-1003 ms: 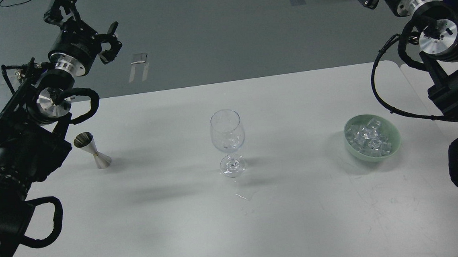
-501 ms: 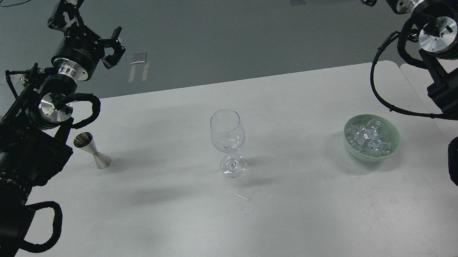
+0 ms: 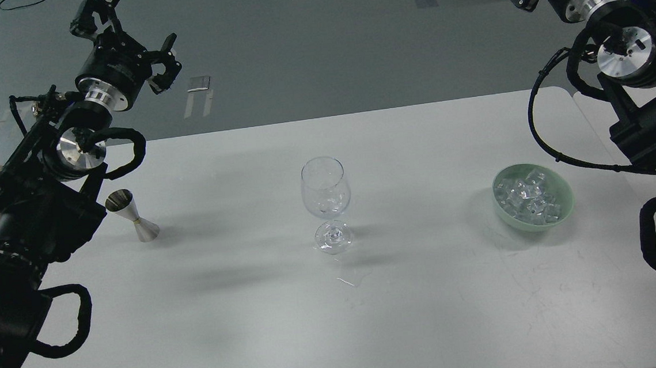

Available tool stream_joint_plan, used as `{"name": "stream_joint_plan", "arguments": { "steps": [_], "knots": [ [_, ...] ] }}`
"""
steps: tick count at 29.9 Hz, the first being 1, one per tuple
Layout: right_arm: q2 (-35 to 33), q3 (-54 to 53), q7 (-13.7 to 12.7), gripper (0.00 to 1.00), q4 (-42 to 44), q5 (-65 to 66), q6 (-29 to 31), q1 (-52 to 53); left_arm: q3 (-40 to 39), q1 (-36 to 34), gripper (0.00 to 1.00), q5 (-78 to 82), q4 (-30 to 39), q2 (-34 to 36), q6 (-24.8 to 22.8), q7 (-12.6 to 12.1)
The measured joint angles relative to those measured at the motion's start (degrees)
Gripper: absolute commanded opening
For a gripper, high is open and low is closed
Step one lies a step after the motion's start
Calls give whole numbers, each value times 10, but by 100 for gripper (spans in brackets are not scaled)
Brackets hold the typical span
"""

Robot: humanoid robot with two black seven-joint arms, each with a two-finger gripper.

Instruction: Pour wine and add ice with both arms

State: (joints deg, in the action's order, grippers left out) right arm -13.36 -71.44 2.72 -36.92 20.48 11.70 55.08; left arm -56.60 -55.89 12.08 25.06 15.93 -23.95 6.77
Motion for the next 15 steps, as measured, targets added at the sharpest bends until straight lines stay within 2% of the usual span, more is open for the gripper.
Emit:
{"name": "stream_joint_plan", "arguments": {
  "steps": [15],
  "knots": [
    [1, -1, 1, 100, -1, 0, 0, -2, 3, -3, 99, 1, 13, -2, -4, 6]
  ]
}}
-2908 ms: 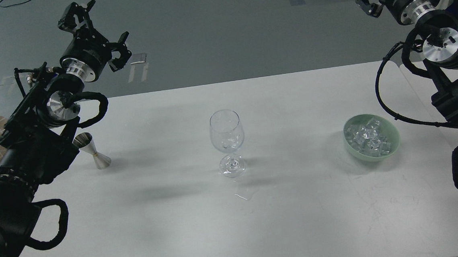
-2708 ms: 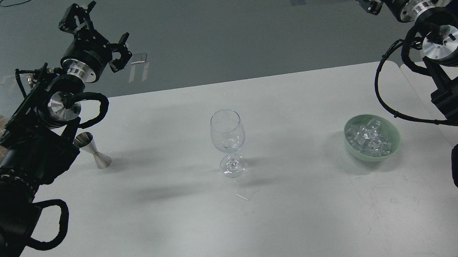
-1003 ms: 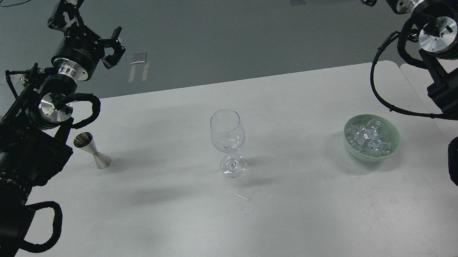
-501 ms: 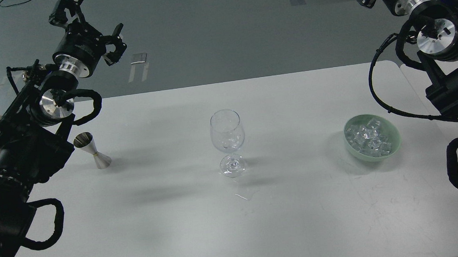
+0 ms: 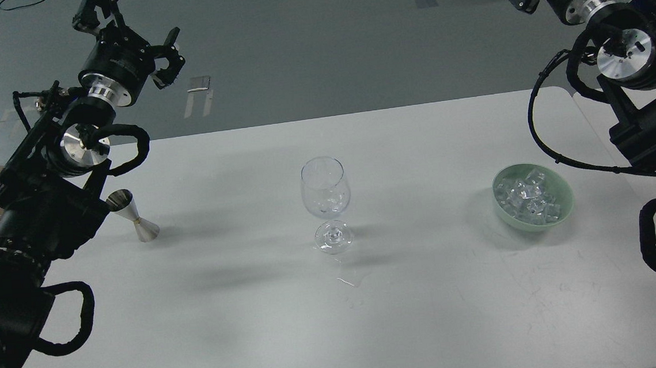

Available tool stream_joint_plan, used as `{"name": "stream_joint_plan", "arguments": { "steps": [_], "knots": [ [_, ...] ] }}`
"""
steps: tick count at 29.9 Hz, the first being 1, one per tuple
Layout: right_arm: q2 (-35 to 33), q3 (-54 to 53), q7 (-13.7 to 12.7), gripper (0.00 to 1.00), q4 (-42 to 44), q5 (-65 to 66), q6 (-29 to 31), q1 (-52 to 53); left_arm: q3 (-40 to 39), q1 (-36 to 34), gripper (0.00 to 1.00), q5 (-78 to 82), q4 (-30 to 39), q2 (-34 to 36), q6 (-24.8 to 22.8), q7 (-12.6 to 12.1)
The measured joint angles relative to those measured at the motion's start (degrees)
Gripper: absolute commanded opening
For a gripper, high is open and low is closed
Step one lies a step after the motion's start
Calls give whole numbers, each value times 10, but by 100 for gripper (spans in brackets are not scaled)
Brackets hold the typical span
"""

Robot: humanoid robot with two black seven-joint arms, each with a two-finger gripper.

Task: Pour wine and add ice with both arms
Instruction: 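Lower the left gripper toward the metal jigger cup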

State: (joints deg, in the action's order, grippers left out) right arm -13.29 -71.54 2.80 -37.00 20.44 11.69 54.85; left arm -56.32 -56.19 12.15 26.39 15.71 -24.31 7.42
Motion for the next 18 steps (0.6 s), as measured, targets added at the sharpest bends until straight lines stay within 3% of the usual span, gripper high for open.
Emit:
{"name": "stream_joint_plan", "arguments": {
  "steps": [3, 6, 13, 18],
  "knots": [
    [0, 0, 0, 100, 0, 0, 0, -1, 4, 13, 98, 6, 50, 13, 3, 0],
    [-1, 0, 2, 100, 0, 0, 0, -4, 11, 45, 87, 13, 138, 52, 16, -4],
    [-4, -5, 3, 100, 0, 0, 2, -14, 79, 124, 87, 86, 395, 207, 69, -2],
    [-6, -12, 3, 100, 0, -1, 4, -23, 78, 189, 87, 146, 494, 299, 73, 1]
  ]
}}
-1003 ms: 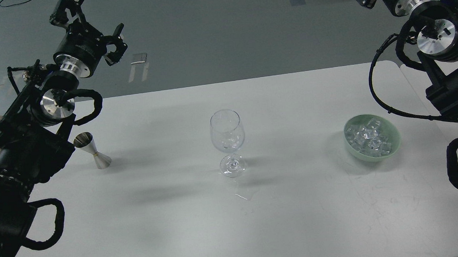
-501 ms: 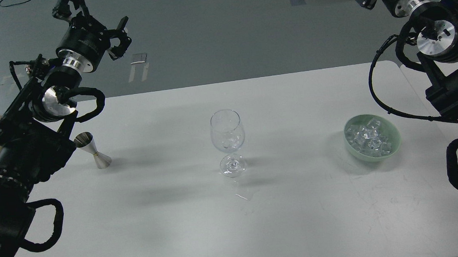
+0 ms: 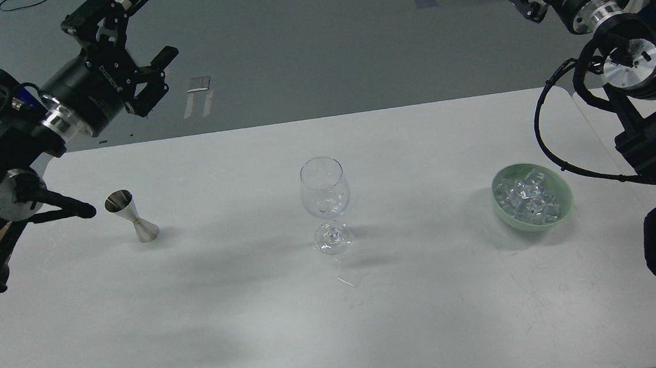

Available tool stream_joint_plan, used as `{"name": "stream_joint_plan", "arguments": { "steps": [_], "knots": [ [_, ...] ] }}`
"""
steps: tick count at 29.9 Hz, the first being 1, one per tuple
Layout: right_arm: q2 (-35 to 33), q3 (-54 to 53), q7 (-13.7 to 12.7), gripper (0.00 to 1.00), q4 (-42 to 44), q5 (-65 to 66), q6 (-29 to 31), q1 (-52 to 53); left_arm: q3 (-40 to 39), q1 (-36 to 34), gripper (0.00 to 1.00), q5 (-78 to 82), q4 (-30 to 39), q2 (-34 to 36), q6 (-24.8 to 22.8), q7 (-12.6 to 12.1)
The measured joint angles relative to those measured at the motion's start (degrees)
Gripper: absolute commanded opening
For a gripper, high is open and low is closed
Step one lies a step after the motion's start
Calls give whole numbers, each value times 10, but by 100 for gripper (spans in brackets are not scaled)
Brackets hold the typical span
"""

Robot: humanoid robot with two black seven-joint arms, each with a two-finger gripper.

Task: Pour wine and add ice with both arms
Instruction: 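Lower the left gripper toward the metal jigger cup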

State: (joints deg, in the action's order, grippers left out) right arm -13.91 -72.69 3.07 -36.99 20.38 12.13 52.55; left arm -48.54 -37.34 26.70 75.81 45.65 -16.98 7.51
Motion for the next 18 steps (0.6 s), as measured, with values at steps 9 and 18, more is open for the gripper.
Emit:
{"name": "stream_joint_plan", "arguments": {
  "steps": [9, 18],
  "knots": [
    [-1, -1, 0, 100, -1, 0, 1, -11, -1, 86, 87, 115, 86, 135, 3, 28],
    [-1, -1, 2, 100, 0, 1, 2, -20, 5, 184, 87, 318, 107, 164, 31, 82]
  ]
}}
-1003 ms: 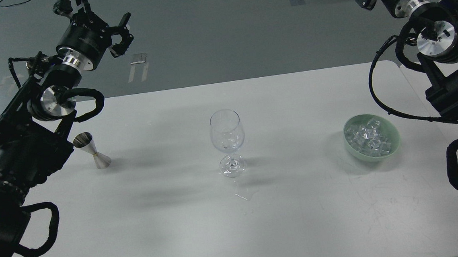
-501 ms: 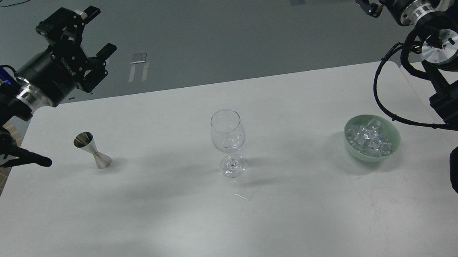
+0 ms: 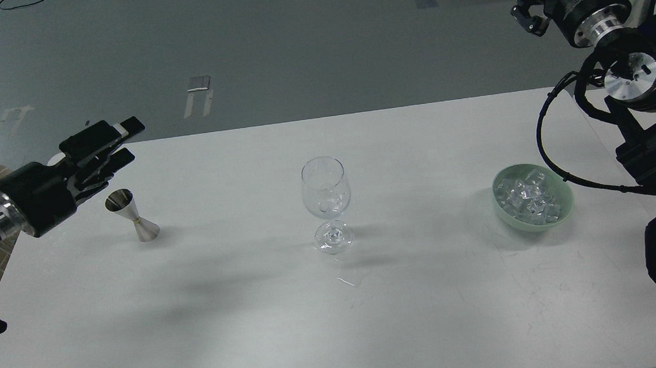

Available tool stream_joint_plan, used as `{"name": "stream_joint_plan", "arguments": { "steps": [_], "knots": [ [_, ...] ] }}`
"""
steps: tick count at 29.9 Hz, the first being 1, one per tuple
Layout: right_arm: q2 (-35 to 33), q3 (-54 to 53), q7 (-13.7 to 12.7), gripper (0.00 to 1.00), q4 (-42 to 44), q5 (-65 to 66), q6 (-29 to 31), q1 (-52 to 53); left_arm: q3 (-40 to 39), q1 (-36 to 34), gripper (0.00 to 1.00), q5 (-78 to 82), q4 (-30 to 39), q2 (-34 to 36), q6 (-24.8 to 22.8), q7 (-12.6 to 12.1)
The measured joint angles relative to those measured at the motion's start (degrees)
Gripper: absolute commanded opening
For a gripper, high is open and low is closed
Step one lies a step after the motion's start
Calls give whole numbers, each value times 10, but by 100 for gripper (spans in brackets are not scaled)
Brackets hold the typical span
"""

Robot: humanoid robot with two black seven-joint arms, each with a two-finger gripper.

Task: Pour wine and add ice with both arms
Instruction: 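Lower the left gripper toward the metal jigger cup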

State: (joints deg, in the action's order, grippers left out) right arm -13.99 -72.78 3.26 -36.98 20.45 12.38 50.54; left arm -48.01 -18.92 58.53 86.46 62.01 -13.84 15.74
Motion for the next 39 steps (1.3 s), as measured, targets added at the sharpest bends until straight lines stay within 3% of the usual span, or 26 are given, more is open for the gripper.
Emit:
{"name": "stream_joint_plan", "arguments": {
  "steps": [6, 12, 18, 25, 39],
  "knots": [
    [0, 0, 1, 100, 0, 0, 1, -4, 12, 59, 87, 132, 0, -22, 98, 8],
    [0, -8, 1, 100, 0, 0, 1, -5, 27, 114, 87, 177, -6, -28, 145, 42],
    [0, -10, 1, 100, -1, 0, 2, -6, 48, 156, 87, 182, -16, -28, 191, 50],
    [0, -17, 1, 100, -3, 0, 1, -7, 79, 162, 85, 182, -61, -50, 216, 67],
    [1, -20, 0, 100, -4, -1, 0, -6, 93, 141, 85, 226, -145, -103, 244, 63]
  ]
}}
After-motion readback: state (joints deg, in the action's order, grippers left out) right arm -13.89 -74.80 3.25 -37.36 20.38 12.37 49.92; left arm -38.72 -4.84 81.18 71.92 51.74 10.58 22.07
